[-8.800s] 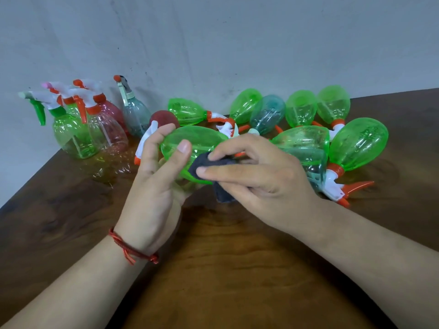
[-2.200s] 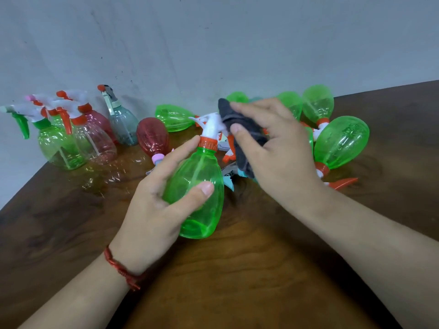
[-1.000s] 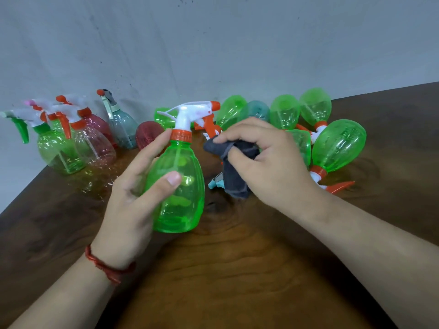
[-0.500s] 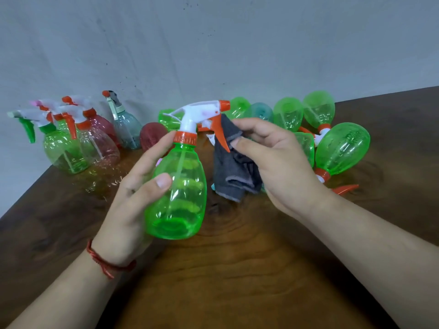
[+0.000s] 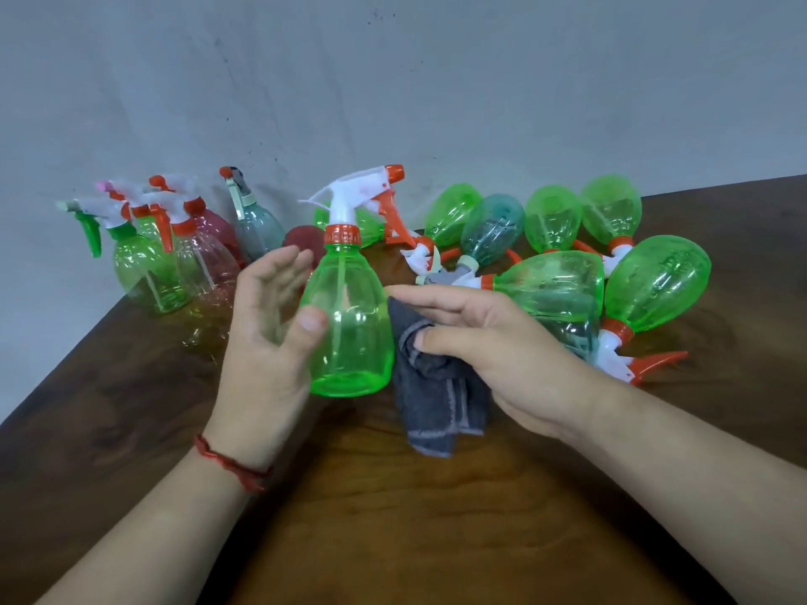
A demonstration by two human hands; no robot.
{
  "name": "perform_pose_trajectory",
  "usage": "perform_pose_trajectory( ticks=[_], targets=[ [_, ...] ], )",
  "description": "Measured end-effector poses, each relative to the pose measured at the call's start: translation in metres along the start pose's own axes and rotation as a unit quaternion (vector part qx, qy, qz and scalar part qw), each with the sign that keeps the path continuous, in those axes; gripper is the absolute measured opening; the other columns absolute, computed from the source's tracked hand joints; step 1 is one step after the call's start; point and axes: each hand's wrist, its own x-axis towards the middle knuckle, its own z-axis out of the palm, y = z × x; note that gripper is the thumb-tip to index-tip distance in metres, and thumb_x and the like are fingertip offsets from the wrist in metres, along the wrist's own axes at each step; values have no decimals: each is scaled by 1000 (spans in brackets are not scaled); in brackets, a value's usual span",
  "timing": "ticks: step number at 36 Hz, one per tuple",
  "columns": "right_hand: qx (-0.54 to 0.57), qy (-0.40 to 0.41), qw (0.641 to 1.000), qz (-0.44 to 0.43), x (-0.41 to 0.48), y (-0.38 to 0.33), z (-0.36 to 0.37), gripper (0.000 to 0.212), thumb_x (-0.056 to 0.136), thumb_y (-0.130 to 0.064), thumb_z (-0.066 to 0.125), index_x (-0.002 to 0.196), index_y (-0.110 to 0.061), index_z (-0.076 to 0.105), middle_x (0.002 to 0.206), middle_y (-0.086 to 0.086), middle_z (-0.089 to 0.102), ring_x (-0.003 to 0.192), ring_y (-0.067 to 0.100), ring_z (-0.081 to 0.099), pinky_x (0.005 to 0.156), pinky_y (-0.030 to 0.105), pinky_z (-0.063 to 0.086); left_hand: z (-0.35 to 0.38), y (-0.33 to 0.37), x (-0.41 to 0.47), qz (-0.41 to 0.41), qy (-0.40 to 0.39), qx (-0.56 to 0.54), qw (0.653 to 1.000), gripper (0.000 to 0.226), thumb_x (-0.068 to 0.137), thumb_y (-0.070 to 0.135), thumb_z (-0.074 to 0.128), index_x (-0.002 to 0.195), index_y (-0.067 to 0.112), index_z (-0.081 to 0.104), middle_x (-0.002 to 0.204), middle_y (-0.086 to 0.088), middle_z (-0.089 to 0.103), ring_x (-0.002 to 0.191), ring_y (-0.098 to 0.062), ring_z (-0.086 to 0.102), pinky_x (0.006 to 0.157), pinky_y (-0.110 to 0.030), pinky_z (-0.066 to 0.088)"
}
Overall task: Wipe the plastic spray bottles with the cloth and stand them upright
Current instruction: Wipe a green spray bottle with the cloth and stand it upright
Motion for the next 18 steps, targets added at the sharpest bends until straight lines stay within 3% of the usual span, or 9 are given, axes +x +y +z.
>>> perform_pose_trajectory(
  ticks=[1, 4, 7, 11, 14, 18],
  targets=[
    [8, 3, 1000, 1, 0, 0, 0, 52, 97, 9, 59, 140, -18, 68, 139, -2, 71, 135, 12, 62, 120, 40, 43, -1, -4, 0, 20, 2, 23, 1000, 83, 85, 77, 70, 140, 18, 51, 141, -4, 61, 132, -13, 59, 109, -27, 50],
    [35, 10, 999, 7, -1, -1, 1, 50, 100, 10, 58, 139, -18, 68, 133, 1, 74, 129, 19, 67, 119, 44, 46, 0, -3, 3, 33, 23, 65, 997, 49, 82, 57, 76, 117, 27, 60, 104, -4, 64, 95, -11, 61, 87, -28, 52],
    [27, 25, 999, -1, -2, -1, 4, 49, 100, 8, 59, 138, -21, 70, 133, -2, 74, 128, 17, 68, 117, 44, 47, -2, -6, 7, 23, 10, 60, 998, 39, 84, 55, 78, 108, 28, 64, 91, -19, 60, 79, -19, 58, 76, -39, 52],
    [11, 50, 999, -16, -1, 2, 7, 47, 100, 8, 61, 133, -23, 74, 129, -1, 76, 127, 28, 67, 118, 48, 47, -8, -7, 9, -21, 6, 104, 994, 38, 94, 62, 66, 119, 34, 69, 103, -3, 72, 94, -18, 71, 89, -48, 60],
    [4, 55, 998, -24, -2, 4, 10, 46, 100, 6, 62, 130, -26, 76, 125, 7, 77, 123, 35, 68, 115, 49, 50, -9, -9, 8, -54, -8, 91, 994, 46, 92, 66, 66, 128, 38, 64, 115, 5, 74, 105, -12, 72, 94, -45, 60],
    [-20, 41, 998, -41, -6, 0, 18, 45, 101, 6, 61, 131, -25, 73, 120, 1, 80, 115, 23, 74, 101, 30, 57, -8, -8, 6, -88, -40, 31, 995, 69, 78, 57, 87, 135, 33, 57, 123, 10, 75, 113, -11, 74, 96, -45, 62]
  ],
)
